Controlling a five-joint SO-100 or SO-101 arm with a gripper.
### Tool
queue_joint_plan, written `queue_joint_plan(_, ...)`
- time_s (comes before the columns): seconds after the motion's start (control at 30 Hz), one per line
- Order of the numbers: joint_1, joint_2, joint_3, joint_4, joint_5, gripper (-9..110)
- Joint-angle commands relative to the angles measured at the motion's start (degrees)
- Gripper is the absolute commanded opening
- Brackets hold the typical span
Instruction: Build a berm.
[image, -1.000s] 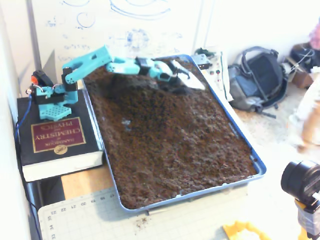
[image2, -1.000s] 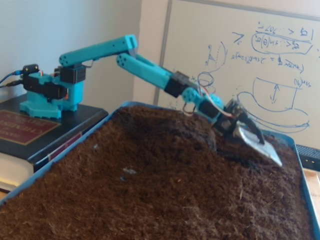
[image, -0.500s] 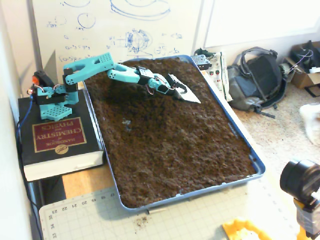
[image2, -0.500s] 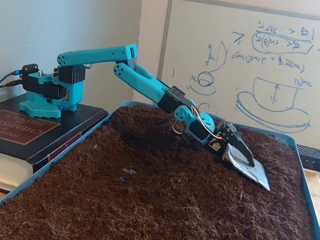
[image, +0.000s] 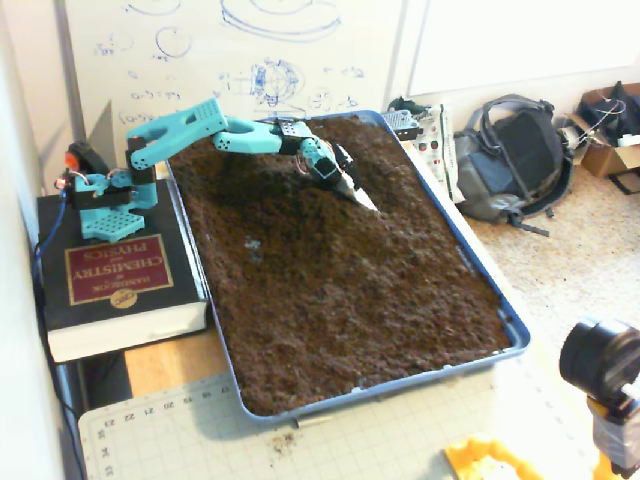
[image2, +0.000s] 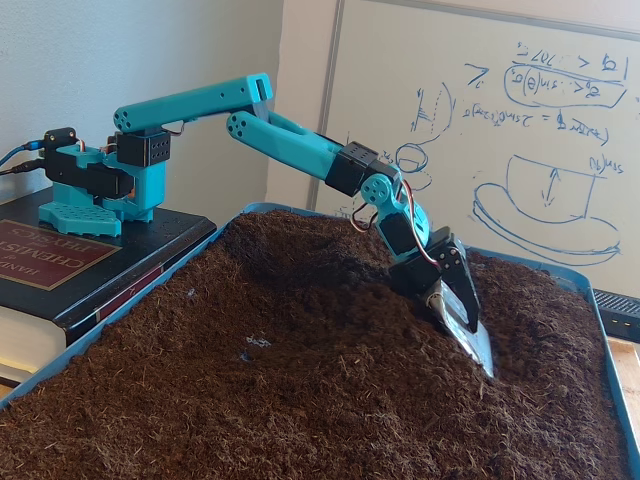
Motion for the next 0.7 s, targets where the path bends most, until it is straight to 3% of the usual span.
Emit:
queue_joint_plan(0.0,2.20,-1.23,2.81,9.49,0.53,0)
queue_joint_plan(0.4,2.02,2.20,2.90,21.53,0.97,0)
queue_joint_plan(0.67,1.32,5.01,2.64,27.77,8.17,0)
